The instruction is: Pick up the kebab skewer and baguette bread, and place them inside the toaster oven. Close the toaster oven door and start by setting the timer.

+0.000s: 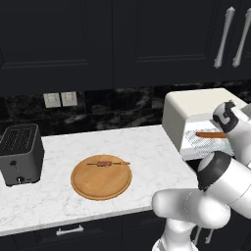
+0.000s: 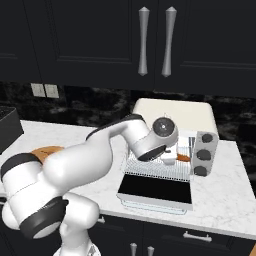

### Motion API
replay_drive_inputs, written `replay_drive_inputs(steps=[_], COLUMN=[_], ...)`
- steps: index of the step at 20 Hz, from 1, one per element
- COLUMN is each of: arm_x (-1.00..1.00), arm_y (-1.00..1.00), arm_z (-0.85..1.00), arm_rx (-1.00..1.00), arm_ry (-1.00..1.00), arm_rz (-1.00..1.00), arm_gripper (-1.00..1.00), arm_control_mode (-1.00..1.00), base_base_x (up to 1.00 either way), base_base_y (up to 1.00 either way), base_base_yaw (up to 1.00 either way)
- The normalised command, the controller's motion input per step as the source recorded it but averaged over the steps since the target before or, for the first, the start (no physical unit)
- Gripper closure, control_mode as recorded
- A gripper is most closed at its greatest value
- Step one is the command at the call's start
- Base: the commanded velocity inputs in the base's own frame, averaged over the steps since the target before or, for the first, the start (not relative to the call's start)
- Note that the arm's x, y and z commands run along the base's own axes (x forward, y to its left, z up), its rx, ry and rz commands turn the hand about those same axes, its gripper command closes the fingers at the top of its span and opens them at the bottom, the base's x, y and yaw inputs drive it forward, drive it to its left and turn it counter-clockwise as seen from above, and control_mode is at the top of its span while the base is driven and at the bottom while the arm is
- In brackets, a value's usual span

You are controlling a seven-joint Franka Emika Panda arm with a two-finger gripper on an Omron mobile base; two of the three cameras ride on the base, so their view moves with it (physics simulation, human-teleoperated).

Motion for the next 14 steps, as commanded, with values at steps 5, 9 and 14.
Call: replay_drive_inputs(steps=[5, 9, 14], arm_x=[-0.46, -0.64, -0.42], arm_y=[0.26, 0.93, 0.97], arm_z=[0.52, 0.1, 0.0], arm_rx=[-0.03, -0.13, -0.09], arm_ry=[0.1, 0.12, 0.07], arm_rz=[0.01, 0.05, 0.28], arm_gripper=[-1.0, -1.0, -1.0], arm_control_mode=[-1.0, -1.0, -1.0], base_base_x=[0.0, 0.0, 0.0], base_base_y=[0.0, 0.0, 0.0], base_base_yaw=[0.0, 0.0, 0.0])
